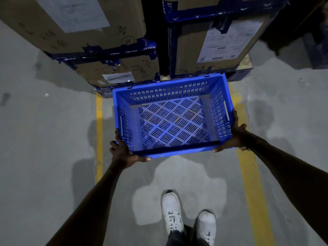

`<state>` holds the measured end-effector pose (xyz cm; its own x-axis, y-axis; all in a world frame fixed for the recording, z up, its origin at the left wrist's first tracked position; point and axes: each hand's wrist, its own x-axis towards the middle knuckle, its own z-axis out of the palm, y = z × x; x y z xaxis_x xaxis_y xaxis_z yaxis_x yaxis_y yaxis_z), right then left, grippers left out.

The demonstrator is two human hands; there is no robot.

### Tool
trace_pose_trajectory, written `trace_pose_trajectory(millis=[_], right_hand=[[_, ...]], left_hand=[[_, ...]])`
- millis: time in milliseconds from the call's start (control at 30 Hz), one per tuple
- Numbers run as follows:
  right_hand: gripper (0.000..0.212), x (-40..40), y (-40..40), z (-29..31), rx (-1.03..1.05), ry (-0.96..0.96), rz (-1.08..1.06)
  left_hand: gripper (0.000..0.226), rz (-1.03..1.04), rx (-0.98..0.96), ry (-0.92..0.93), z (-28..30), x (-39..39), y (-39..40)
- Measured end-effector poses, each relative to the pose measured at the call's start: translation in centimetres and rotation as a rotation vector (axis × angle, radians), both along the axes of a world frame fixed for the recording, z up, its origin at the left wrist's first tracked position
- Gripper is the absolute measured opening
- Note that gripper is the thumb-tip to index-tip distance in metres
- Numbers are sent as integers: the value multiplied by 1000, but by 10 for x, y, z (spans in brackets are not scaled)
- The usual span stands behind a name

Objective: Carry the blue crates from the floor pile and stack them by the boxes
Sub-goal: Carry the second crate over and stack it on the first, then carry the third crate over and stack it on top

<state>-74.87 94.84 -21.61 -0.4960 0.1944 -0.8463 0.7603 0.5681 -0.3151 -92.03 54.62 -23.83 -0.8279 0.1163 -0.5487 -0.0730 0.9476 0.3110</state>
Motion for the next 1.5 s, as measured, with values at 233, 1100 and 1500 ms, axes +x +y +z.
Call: trace_pose_trajectory(millis=[233,1100,1500], right_hand=[[187,14,-15,-2,111,95,-183],[26,242,-152,423,304,799,-705],[11,296,-262,527,517,924,-1262]], left_hand=[[176,57,-8,-38,27,13,8],[19,-148,637,-22,481,183,71],[14,-533,794,-337,557,226,101]])
